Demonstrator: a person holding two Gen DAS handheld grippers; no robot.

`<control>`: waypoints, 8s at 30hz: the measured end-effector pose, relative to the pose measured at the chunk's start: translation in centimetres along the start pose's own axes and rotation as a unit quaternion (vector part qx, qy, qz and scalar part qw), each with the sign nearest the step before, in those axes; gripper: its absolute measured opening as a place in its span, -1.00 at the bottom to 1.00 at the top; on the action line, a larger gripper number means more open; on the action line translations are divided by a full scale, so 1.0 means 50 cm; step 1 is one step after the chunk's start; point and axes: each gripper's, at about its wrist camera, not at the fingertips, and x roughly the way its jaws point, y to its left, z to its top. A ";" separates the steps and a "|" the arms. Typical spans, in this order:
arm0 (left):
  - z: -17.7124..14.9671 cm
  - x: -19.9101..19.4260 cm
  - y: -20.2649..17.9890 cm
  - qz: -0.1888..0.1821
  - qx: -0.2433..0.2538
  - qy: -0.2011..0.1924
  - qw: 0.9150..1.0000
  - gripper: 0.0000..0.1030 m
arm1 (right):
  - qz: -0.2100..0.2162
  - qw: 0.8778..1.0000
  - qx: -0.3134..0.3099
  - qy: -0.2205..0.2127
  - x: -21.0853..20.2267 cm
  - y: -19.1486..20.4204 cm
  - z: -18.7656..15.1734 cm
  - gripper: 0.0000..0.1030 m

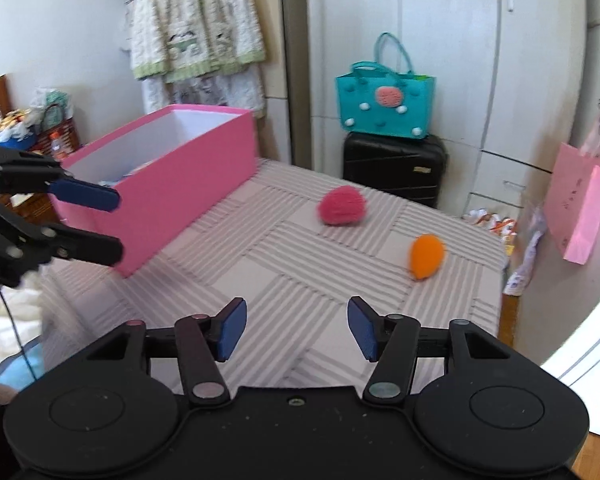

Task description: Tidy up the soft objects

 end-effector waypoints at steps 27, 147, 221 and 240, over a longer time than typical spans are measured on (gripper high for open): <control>0.108 0.317 0.026 0.041 -0.080 0.018 0.996 0.59 | -0.081 0.991 0.055 -0.096 0.178 -0.188 -0.014 0.44; -0.034 -0.120 0.103 -0.037 -0.061 0.035 0.997 -0.16 | 0.104 0.994 0.018 0.002 -0.039 0.175 0.039 -0.24; 0.043 0.046 0.461 0.157 -0.055 0.116 0.979 0.42 | 0.108 0.993 -0.039 -0.004 0.370 0.284 0.375 -0.02; 0.015 -0.113 0.343 0.174 -0.040 0.054 0.982 0.96 | 0.033 0.997 -0.062 -0.034 0.152 0.307 0.287 0.18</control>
